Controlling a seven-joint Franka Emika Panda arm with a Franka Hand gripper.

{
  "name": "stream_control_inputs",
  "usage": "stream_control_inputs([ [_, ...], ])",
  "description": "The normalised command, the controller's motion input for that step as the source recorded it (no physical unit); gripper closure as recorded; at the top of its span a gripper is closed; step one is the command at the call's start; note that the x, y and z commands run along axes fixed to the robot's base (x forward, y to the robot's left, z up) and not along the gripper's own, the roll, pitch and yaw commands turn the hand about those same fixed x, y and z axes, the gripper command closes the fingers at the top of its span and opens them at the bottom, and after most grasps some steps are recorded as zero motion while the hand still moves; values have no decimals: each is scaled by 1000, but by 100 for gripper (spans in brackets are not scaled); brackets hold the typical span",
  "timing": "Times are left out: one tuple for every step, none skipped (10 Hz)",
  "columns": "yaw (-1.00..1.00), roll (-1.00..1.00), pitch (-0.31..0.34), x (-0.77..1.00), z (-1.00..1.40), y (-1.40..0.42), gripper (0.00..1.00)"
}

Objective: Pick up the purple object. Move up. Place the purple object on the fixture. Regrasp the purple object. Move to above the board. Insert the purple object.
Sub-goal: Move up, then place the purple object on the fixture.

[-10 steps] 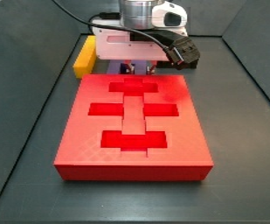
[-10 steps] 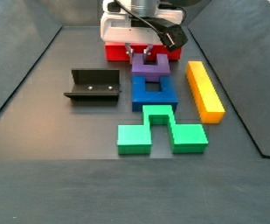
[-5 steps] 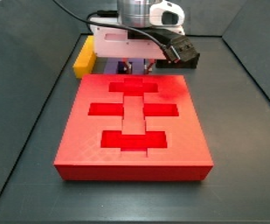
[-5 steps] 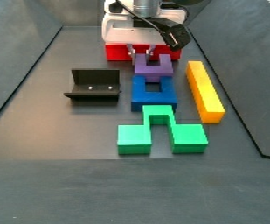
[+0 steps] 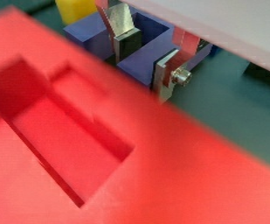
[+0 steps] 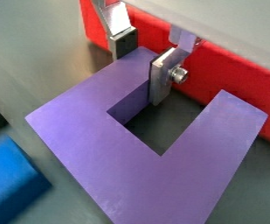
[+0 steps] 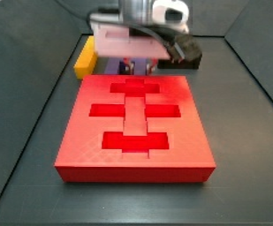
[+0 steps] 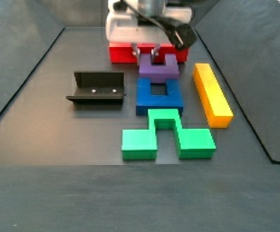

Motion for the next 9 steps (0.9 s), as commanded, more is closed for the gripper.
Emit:
stream_control_inputs([
  [38, -37, 8, -63, 528, 18, 100],
  [15, -66, -18, -32, 245, 15, 100],
  [-23, -100, 0, 71, 0, 0, 100],
  [0, -831, 0, 480, 240, 123, 100],
  [-14, -1000, 0, 540, 254, 209, 100],
  [-49, -1000, -43, 600, 163, 129, 100],
  [-66, -1000, -60, 620, 149, 100, 100],
  [-97, -1000, -60, 646, 157, 66, 100],
  [-129, -1000, -54, 666, 166, 31, 100],
])
